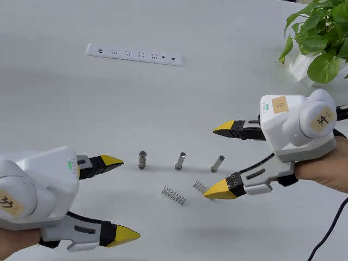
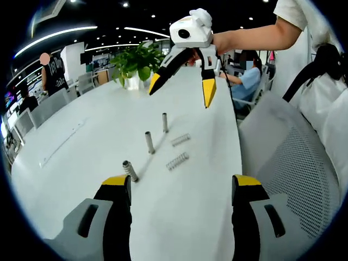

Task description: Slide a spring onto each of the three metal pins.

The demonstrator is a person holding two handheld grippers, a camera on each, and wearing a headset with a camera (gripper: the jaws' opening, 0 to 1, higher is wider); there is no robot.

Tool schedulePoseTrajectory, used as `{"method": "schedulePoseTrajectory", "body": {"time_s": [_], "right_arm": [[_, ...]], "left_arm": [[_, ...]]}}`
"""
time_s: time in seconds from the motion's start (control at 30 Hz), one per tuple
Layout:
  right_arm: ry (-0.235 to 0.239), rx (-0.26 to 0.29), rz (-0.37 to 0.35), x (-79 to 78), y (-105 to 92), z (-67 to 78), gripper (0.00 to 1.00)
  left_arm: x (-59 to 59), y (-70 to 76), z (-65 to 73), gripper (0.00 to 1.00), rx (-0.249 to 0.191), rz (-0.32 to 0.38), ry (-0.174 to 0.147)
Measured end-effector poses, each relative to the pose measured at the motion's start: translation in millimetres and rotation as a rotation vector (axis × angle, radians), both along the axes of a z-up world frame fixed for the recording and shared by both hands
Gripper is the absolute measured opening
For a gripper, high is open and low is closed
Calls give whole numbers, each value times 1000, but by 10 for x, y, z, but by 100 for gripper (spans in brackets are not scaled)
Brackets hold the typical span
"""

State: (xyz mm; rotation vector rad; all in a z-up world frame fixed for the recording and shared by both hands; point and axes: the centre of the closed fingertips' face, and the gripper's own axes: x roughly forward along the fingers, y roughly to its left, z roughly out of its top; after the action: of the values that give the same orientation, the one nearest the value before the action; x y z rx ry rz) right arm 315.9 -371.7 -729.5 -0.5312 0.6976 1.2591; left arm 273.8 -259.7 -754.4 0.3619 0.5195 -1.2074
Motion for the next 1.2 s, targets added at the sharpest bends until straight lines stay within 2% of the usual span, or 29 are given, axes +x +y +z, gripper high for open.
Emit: {"method": "schedulePoseTrajectory", "body": {"time_s": [0.13,0.3,0.37,0.43,0.47,0.53,0.63,0.67,0.7,0.73,0.87,0.97,1.07,1.2], "right_arm": [[0,21,-20,-36,-94,-15,80],[5,43,-58,-67,-217,-29,81],[7,48,-67,-91,-263,-42,82],[9,50,-78,-102,-300,-54,82],[12,51,-88,-112,-328,-64,81],[11,58,-102,-86,-447,-88,81],[11,67,-119,-117,-465,-89,81],[11,68,-124,-124,-471,-94,81],[13,71,-128,-140,-474,-98,81],[15,72,-132,-148,-479,-103,80],[18,84,-152,-183,-498,-110,80],[20,92,-165,-209,-519,-111,80],[23,94,-174,-231,-560,-127,80],[28,97,-188,-254,-611,-143,79]], "left_arm": [[33,-47,-76,68,53,-38,-12],[100,-160,-146,63,83,-72,-16],[115,-179,-204,59,130,-99,-30],[119,-239,-226,56,131,-111,-31],[132,-261,-264,55,151,-117,-30],[154,-304,-306,51,183,-135,-49],[169,-393,-356,46,204,-148,-50],[183,-399,-383,44,225,-149,-54],[200,-404,-426,42,265,-168,-76],[196,-433,-448,38,271,-176,-78],[211,-542,-578,34,276,-168,-41],[234,-584,-634,31,298,-172,-51],[252,-632,-654,28,299,-174,-43],[293,-633,-766,26,348,-181,-50]]}}
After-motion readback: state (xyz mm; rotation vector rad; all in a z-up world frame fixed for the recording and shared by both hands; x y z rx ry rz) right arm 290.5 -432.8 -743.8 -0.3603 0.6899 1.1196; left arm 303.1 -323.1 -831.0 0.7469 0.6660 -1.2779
